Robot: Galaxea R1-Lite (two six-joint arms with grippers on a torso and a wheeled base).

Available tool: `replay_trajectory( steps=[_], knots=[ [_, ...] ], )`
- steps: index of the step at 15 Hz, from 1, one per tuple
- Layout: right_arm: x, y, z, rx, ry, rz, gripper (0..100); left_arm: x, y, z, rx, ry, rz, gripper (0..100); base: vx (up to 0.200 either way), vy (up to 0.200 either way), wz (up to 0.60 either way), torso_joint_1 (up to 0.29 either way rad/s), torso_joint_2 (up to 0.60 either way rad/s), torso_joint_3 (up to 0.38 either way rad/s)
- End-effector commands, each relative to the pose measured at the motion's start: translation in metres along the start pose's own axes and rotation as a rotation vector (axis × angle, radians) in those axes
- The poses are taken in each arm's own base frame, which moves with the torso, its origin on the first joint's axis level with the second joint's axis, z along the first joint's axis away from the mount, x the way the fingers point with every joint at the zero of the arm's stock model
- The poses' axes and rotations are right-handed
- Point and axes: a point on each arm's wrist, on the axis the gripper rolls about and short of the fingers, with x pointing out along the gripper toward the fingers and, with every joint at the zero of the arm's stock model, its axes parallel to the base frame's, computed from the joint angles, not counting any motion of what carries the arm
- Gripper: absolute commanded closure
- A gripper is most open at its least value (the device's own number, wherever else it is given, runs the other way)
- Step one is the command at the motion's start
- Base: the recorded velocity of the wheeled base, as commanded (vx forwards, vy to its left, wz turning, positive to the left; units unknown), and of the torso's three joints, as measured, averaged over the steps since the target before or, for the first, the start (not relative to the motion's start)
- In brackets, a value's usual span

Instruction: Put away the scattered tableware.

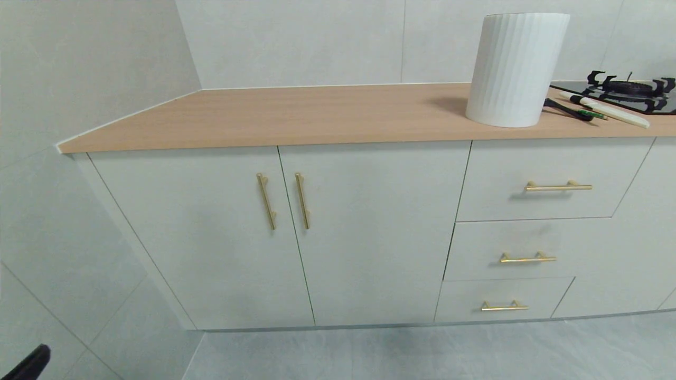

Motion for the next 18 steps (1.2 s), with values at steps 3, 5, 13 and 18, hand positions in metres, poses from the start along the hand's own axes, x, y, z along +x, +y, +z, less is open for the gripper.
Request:
replay_trajectory(
  steps=[3,5,13,18],
  knots=[
    [-0.101,-0.032,-0.032,-0.147,-0.239,-0.138,0,-0.039,0.009,-0.012,-0.017,-0.199,0.112,0,0.000,0.000,0.00,0.000,0.00,0.000],
    [-0.114,-0.033,-0.045,-0.175,-0.240,-0.192,0,-0.048,0.009,-0.018,-0.023,-0.227,0.148,0,0.000,0.000,0.00,0.000,0.00,0.000],
    [-0.102,-0.030,-0.112,-0.134,-0.143,-0.180,0,-0.043,-0.001,-0.073,0.006,-0.156,0.192,0,0.000,0.000,0.00,0.000,0.00,0.000],
    [-0.098,-0.028,-0.141,-0.036,0.062,0.003,0,-0.027,-0.007,-0.101,0.006,-0.110,0.036,0,0.000,0.000,0.00,0.000,0.00,0.000]
  ],
)
